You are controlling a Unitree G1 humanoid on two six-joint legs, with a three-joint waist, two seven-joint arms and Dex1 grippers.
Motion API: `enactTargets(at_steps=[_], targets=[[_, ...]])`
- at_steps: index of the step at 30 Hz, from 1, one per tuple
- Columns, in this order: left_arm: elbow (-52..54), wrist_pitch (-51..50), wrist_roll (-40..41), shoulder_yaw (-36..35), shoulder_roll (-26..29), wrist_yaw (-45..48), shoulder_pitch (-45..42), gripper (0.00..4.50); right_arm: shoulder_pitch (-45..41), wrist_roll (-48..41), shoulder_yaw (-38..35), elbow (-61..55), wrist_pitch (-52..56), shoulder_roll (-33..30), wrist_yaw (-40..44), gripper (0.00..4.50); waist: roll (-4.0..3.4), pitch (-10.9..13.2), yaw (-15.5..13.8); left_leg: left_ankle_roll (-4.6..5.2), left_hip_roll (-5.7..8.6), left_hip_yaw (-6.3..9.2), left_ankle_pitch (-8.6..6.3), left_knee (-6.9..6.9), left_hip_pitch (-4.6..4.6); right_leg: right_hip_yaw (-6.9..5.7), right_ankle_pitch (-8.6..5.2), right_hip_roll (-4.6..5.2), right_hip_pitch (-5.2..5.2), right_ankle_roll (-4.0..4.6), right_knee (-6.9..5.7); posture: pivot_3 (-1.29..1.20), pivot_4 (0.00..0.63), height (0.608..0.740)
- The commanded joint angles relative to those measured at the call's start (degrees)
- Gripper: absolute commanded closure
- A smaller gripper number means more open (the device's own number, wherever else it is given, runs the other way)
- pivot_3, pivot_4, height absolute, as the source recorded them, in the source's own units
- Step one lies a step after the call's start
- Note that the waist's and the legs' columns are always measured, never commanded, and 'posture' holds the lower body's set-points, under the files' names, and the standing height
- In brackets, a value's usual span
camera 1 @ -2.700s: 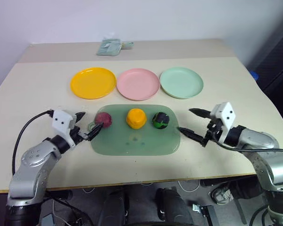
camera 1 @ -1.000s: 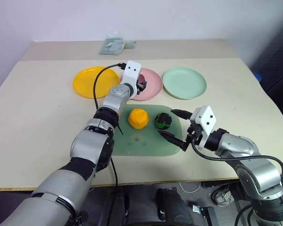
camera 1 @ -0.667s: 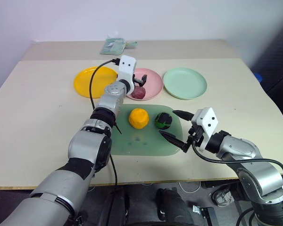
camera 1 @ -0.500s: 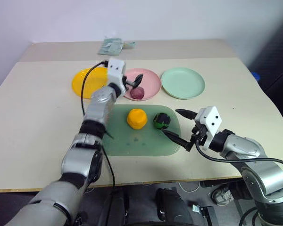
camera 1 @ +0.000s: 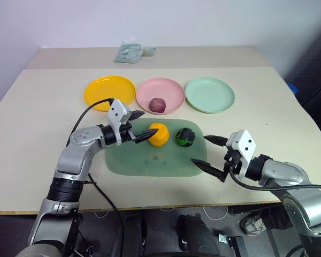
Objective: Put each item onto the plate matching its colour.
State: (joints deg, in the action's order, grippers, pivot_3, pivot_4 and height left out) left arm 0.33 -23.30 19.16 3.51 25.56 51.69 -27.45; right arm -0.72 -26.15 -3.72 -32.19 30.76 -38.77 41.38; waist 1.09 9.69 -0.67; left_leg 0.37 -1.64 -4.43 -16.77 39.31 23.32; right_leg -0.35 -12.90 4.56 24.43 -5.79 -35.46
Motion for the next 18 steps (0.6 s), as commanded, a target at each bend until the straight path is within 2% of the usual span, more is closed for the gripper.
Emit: enactTargets(at_steps=[1,7,15,18], targets=[[1.1,0.5,-1.4,2.4,0.9,1.4,-1.0,0.04,1.1,-1.1,-2.2,-3.5,-0.3,-0.4,-0.4,0.0,0.0,0.0,0.0,0.0,0.0,0.0,0.0,0.0,0.0,0.0,0.0,-0.01,0.0,0.0,0.0,0.0,0.15,0.74],[-3.2,2.4,-6.4,6.0,1.1,0.5,-3.2,0.04,4.0,-1.9,-4.2,-6.3,0.5,-1.4,-0.4,0.0,0.0,0.0,-0.1,0.0,0.02,0.0,0.0,0.0,0.0,0.0,0.0,-0.01,0.0,0.0,0.0,0.0,0.15,0.74],[-5.9,2.7,-8.5,7.8,0.4,0.9,-4.6,0.04,4.2,-1.7,-3.9,-6.8,0.7,-1.6,-0.9,0.0,0.0,0.0,0.0,0.0,0.01,0.01,0.0,0.0,0.0,0.0,0.0,-0.03,0.01,0.0,0.0,0.0,0.15,0.74],[-6.1,3.1,-8.8,7.8,0.2,0.6,-4.5,0.8,3.6,-1.6,-3.7,-6.2,0.5,-1.6,-0.8,0.0,0.0,0.0,0.0,0.01,0.01,0.01,0.0,0.0,0.01,0.0,0.0,-0.02,0.01,0.0,0.01,0.0,0.15,0.74]])
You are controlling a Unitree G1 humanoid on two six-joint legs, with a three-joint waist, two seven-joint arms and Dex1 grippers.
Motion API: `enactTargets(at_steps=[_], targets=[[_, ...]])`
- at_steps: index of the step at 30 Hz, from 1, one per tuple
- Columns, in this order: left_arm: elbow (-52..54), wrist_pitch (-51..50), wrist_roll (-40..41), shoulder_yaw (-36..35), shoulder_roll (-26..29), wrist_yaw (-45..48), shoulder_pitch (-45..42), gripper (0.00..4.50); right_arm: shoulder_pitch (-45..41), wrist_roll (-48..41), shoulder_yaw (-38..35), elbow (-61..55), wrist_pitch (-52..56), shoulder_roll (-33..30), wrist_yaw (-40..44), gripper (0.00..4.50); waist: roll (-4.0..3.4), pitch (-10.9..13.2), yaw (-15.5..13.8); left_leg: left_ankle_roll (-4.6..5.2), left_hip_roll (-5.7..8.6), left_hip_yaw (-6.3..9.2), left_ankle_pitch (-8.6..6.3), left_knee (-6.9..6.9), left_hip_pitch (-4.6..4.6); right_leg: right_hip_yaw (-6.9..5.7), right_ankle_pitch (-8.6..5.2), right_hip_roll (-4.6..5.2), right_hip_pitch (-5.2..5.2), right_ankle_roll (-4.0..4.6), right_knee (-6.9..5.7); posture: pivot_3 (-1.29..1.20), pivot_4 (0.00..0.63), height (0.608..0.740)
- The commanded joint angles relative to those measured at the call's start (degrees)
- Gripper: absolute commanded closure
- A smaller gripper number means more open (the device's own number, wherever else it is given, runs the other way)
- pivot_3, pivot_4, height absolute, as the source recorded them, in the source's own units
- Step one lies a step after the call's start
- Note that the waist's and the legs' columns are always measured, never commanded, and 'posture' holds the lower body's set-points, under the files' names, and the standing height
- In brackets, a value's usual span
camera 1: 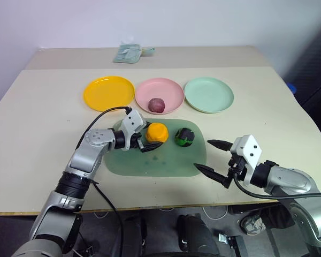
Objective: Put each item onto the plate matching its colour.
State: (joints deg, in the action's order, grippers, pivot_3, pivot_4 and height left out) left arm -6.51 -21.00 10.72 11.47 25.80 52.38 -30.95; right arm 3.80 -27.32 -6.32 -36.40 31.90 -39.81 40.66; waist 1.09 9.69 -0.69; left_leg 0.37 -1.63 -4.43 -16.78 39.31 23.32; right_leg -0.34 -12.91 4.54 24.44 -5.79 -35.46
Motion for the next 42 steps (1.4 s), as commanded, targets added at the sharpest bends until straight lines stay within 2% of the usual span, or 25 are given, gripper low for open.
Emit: enactTargets(at_steps=[1,2,7,13,14,16,21,25,31,33,34,39,42], targets=[[0.8,0.8,-0.4,-0.5,-0.2,-0.5,-1.0,1.13,-1.0,-0.3,-1.0,-1.9,-0.7,-0.6,-0.1,0.0,0.0,0.0,0.0,0.0,0.0,0.0,0.0,0.0,0.0,0.0,0.0,0.0,0.0,0.0,0.0,0.0,0.15,0.74],[0.8,0.5,0.1,-1.1,-0.5,-1.0,-1.1,1.38,-1.3,-0.3,-1.0,-1.7,-0.8,-0.6,0.0,0.0,0.0,0.0,0.0,0.0,0.0,0.01,0.0,0.0,0.0,0.0,0.0,0.0,0.0,0.0,0.0,0.0,0.15,0.74],[2.1,1.1,2.4,-5.9,-4.0,-6.5,-1.5,1.38,-2.8,0.1,-0.1,-0.7,-1.1,-0.4,0.3,0.0,0.0,0.0,0.0,0.0,0.0,0.05,0.0,0.01,0.01,0.0,0.02,0.01,0.0,-0.04,0.0,0.0,0.15,0.74],[0.8,2.0,1.0,-13.3,-10.6,-23.3,-5.1,1.38,-3.8,0.3,0.5,-0.2,-1.3,-0.1,0.3,0.0,0.03,0.0,-0.1,0.0,0.01,0.07,0.0,0.01,0.01,0.0,0.09,0.02,0.0,-0.16,0.0,0.0,0.15,0.74],[-2.3,1.9,-3.0,-14.2,-11.3,-31.4,-7.4,1.38,-4.1,0.4,0.9,-0.1,-1.4,0.1,0.3,0.0,0.03,0.0,-0.1,0.0,0.01,0.08,0.0,0.02,0.02,0.0,0.1,0.02,0.0,-0.17,0.0,0.0,0.15,0.74],[-6.9,1.5,-8.1,-15.1,-12.0,-41.7,-10.6,1.38,-4.5,0.5,1.4,0.1,-1.5,0.2,0.2,0.0,0.04,0.0,-0.1,0.0,0.05,0.08,0.01,0.02,0.01,0.0,0.1,0.01,-0.01,-0.18,-0.01,0.0,0.15,0.74],[-24.0,0.7,-9.7,-20.1,-12.8,-55.9,-20.0,1.38,-5.4,0.6,2.7,0.7,-1.8,0.8,0.0,0.0,0.04,0.0,0.0,0.0,0.06,0.07,0.0,0.0,0.0,-0.01,0.11,-0.01,0.0,-0.2,-0.01,0.0,0.15,0.74],[-37.9,4.0,-10.5,-19.4,-12.6,-57.1,-26.8,1.38,-5.7,0.9,3.5,0.9,-2.0,1.4,-0.2,0.0,0.08,0.0,-0.3,0.0,0.12,0.02,0.0,0.01,0.06,-0.08,0.12,0.01,-0.01,-0.22,0.01,0.0,0.15,0.74],[-46.2,5.0,-9.8,-19.9,-12.7,-57.2,-30.9,1.38,-5.0,1.1,3.2,0.4,-2.2,1.7,-0.8,0.0,0.1,0.0,0.0,0.03,0.14,-0.02,-0.01,0.0,0.09,-0.08,0.17,0.05,-0.01,-0.31,0.12,0.0,0.15,0.74],[-46.7,5.5,-8.5,-20.9,-13.1,-56.6,-31.2,0.38,-4.7,1.2,3.2,0.1,-2.2,1.8,-1.1,0.0,0.09,0.0,0.0,0.03,0.13,-0.02,-0.01,0.0,0.08,-0.08,0.17,0.03,0.0,-0.31,0.1,0.0,0.15,0.74],[-46.7,5.7,-8.3,-21.0,-13.1,-56.5,-31.2,0.01,-4.6,1.2,3.3,0.0,-2.2,1.8,-1.2,0.0,0.09,0.0,0.0,0.02,0.12,-0.02,-0.01,0.0,0.08,-0.08,0.17,0.03,0.0,-0.31,0.09,0.0,0.15,0.74],[-43.0,9.6,-7.7,-22.1,-12.9,-58.4,-30.1,0.01,-4.4,1.2,3.3,-0.2,-2.2,1.9,-1.5,0.0,0.09,0.0,0.0,0.02,0.12,-0.03,-0.01,0.0,0.07,-0.07,0.17,0.04,0.0,-0.31,0.07,0.0,0.15,0.74],[-33.9,12.6,-1.9,-25.3,-14.4,-53.4,-26.3,0.01,-4.9,1.5,3.3,0.1,-2.3,1.9,-1.7,0.0,0.09,0.0,0.0,0.02,0.11,-0.02,-0.01,0.0,0.07,-0.07,0.17,0.05,0.0,-0.3,0.07,0.0,0.15,0.74]])
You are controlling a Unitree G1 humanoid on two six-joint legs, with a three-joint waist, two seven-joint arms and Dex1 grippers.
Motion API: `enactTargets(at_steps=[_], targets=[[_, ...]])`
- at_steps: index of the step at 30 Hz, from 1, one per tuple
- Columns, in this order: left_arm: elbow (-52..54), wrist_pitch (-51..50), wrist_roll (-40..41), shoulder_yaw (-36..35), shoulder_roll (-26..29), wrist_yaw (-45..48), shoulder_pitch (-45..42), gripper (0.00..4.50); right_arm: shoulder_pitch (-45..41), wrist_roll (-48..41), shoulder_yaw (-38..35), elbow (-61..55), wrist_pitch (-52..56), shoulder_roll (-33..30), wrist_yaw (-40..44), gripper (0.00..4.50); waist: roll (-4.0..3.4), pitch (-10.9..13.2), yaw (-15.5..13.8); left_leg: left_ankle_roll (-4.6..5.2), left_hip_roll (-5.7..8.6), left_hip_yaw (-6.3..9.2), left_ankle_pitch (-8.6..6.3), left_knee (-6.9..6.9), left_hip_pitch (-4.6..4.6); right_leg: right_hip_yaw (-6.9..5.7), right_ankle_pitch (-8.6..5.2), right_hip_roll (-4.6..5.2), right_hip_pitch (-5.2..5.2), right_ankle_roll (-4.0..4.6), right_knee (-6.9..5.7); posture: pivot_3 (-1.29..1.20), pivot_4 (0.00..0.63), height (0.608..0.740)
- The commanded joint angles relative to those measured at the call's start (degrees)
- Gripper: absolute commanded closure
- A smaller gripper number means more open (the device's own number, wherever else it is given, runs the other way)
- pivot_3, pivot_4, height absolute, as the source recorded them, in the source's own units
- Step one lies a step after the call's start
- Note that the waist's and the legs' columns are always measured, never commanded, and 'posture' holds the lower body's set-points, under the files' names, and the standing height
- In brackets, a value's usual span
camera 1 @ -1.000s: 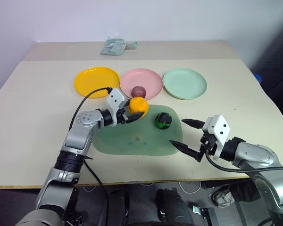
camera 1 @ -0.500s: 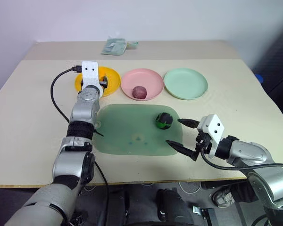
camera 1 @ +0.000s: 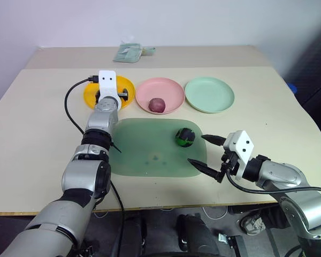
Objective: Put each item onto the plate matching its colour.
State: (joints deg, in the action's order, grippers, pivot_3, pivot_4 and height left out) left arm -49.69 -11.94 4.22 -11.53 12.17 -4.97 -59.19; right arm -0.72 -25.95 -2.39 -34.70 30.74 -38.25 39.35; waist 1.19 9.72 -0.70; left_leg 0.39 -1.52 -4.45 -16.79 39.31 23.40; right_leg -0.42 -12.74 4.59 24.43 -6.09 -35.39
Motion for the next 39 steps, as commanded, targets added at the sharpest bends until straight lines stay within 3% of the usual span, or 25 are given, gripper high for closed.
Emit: enactTargets(at_steps=[1,5,10,14,18,34,37,39], targets=[[12.9,3.4,5.9,-1.9,-1.2,6.7,3.9,0.01,-0.7,0.3,-0.7,-1.3,-1.3,0.5,-0.7,0.0,-0.01,0.0,0.0,-0.01,-0.01,0.0,0.0,0.0,0.0,0.0,0.0,0.01,0.0,0.0,0.0,0.0,0.15,0.74],[33.6,0.7,9.6,5.9,0.3,23.7,17.6,0.01,-4.0,0.3,-1.3,0.5,-0.4,2.0,-3.0,0.0,-0.05,0.0,0.1,-0.07,-0.02,-0.06,0.04,0.0,-0.04,0.03,0.0,0.03,0.0,0.01,-0.03,0.0,0.15,0.74],[53.5,-2.3,14.0,12.9,9.5,41.8,35.7,0.01,-9.0,-1.3,0.3,2.0,2.6,5.1,-4.8,0.0,-0.08,0.0,0.5,-0.14,-0.13,-0.05,0.08,-0.04,-0.09,0.08,-0.01,-0.05,0.03,0.06,-0.12,0.0,0.15,0.74],[62.6,-4.0,15.5,16.3,17.4,51.5,45.9,0.01,-14.2,1.5,4.5,7.4,5.0,9.2,-8.4,0.0,-0.13,-0.1,1.3,-0.13,-0.26,0.02,0.07,-0.06,-0.17,0.1,-0.12,-0.02,0.04,0.32,-0.21,0.0,0.15,0.74],[66.3,-4.5,16.7,16.0,20.0,54.3,49.8,0.01,-16.0,4.1,6.9,11.7,4.9,10.5,-9.0,0.0,-0.13,-0.1,0.7,-0.11,-0.24,0.02,0.06,-0.05,-0.12,0.09,-0.14,0.04,0.04,0.34,-0.21,0.0,0.15,0.74],[65.3,-0.7,16.2,13.2,20.9,55.4,54.6,0.01,-16.6,10.1,9.6,19.3,3.1,12.5,-8.5,0.0,-0.13,-0.1,0.5,-0.06,-0.19,0.0,0.03,-0.05,-0.12,0.09,-0.13,-0.02,0.06,0.33,-0.16,0.0,0.15,0.74],[64.6,0.5,15.8,13.0,20.9,55.4,55.3,0.0,-16.7,10.0,9.3,19.0,2.9,12.9,-8.5,0.81,-0.13,-0.1,0.5,-0.06,-0.2,0.0,0.03,-0.05,-0.12,0.09,-0.13,-0.01,0.06,0.33,-0.16,0.0,0.15,0.74],[64.3,1.0,15.7,12.9,20.8,55.3,55.6,0.0,-16.8,9.8,9.1,18.8,3.0,13.1,-8.4,0.81,-0.13,-0.1,0.4,-0.06,-0.2,0.0,0.03,-0.05,-0.12,0.09,-0.13,-0.01,0.06,0.33,-0.16,0.0,0.15,0.74]])
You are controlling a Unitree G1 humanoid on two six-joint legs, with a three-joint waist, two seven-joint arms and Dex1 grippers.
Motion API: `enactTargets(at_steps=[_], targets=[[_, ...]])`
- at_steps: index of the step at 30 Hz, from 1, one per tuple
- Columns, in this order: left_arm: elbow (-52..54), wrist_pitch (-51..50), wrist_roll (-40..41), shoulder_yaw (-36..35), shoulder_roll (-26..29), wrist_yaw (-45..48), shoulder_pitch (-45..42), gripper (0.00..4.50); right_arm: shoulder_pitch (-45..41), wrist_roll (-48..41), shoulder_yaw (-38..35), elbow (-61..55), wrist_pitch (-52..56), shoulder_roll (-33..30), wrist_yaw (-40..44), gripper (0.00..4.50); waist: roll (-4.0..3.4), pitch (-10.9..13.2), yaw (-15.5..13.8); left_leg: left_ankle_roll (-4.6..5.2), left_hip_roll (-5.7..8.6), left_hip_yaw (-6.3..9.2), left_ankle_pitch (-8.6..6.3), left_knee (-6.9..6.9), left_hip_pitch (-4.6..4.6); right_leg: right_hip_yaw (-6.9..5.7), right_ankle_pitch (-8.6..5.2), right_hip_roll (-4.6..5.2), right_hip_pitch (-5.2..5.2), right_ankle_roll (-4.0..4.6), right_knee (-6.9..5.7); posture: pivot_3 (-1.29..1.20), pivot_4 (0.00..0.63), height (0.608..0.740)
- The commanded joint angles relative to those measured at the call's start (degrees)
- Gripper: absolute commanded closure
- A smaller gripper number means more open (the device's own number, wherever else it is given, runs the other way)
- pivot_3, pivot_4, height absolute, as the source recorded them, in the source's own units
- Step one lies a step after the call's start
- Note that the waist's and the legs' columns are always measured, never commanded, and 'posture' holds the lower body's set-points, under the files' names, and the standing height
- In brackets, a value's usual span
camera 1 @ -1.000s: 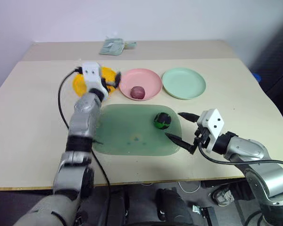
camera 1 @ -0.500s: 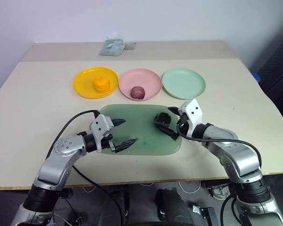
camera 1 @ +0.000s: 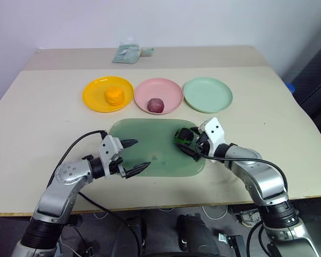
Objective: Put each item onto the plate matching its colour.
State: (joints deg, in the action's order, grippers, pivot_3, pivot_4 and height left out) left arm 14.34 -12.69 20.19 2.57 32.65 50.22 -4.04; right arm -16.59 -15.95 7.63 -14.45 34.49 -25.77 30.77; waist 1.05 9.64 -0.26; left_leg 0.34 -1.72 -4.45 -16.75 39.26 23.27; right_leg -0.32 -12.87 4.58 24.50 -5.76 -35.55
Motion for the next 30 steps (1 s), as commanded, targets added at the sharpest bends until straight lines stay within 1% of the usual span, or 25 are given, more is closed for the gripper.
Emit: enactTargets(at_steps=[1,9,10,11,13,19,24,27,30], targets=[[-0.2,2.2,-0.5,-1.2,0.3,0.1,0.7,0.0,-1.0,-0.1,-0.9,-1.4,-0.6,0.6,0.1,0.81,0.0,0.0,0.0,0.0,0.0,0.0,0.0,0.0,0.0,0.0,0.0,0.0,0.0,0.0,0.0,0.0,0.15,0.74],[-1.4,3.7,-1.5,-0.9,-0.2,-0.6,0.7,0.0,-1.3,-0.5,-1.1,-0.8,-0.2,0.6,0.6,0.81,0.0,0.0,0.0,0.0,-0.01,0.0,0.0,0.0,0.0,0.0,0.0,0.0,0.01,0.0,0.0,0.0,0.15,0.74],[-1.3,3.6,-1.5,-0.9,-0.2,-0.7,0.5,0.0,-1.3,-0.5,-1.1,-0.8,-0.5,0.7,0.6,1.35,0.0,0.0,0.0,0.0,-0.01,0.0,0.0,0.0,0.0,0.0,0.0,0.0,0.01,0.0,0.0,0.0,0.15,0.74],[-1.1,3.5,-1.5,-0.8,-0.2,-0.8,0.5,0.0,-1.4,-0.3,-1.3,-0.8,-0.8,0.9,0.3,1.68,0.0,0.0,0.0,0.0,-0.01,0.0,0.0,0.0,0.0,0.0,0.0,0.0,0.01,0.0,0.0,0.0,0.15,0.74],[-0.9,3.2,-1.5,-0.8,-0.3,-1.0,0.4,0.0,-1.8,-0.3,-1.6,-1.0,-0.6,1.2,-0.1,2.5,0.0,0.0,0.0,0.0,-0.02,0.0,0.0,0.0,0.0,0.0,0.0,0.0,0.01,0.0,0.0,0.0,0.15,0.74],[0.4,2.6,-1.5,-0.8,-0.4,-2.2,0.0,0.0,-3.2,-0.1,-1.5,-1.2,-0.8,1.1,0.2,2.5,-0.01,0.0,0.0,0.0,-0.04,0.0,0.0,0.0,0.0,0.0,0.0,0.0,0.02,0.0,0.0,0.0,0.15,0.74],[1.2,1.5,-1.4,-0.7,-1.1,-4.0,-1.1,0.0,-8.5,-0.4,-3.4,1.0,-0.7,2.0,-1.1,2.5,-0.01,0.0,0.0,0.0,-0.03,0.0,0.0,0.0,0.0,0.0,0.0,0.0,0.02,0.0,0.0,0.0,0.15,0.74],[1.9,0.7,-1.3,-0.3,-1.5,-4.8,-1.7,0.0,-16.3,2.3,-5.2,10.6,-1.5,3.3,-5.4,2.5,-0.01,0.0,0.4,0.0,-0.02,-0.03,0.0,0.0,0.0,0.0,0.01,0.01,0.03,-0.01,0.0,0.0,0.15,0.74],[2.2,0.2,-1.5,0.0,-2.0,-5.3,-2.3,0.0,-25.2,5.5,-6.9,26.6,-5.3,4.4,-10.1,2.5,-0.02,0.0,1.0,-0.01,-0.01,-0.05,0.01,-0.01,0.0,-0.01,0.0,-0.02,0.04,0.0,-0.03,0.0,0.15,0.74]])
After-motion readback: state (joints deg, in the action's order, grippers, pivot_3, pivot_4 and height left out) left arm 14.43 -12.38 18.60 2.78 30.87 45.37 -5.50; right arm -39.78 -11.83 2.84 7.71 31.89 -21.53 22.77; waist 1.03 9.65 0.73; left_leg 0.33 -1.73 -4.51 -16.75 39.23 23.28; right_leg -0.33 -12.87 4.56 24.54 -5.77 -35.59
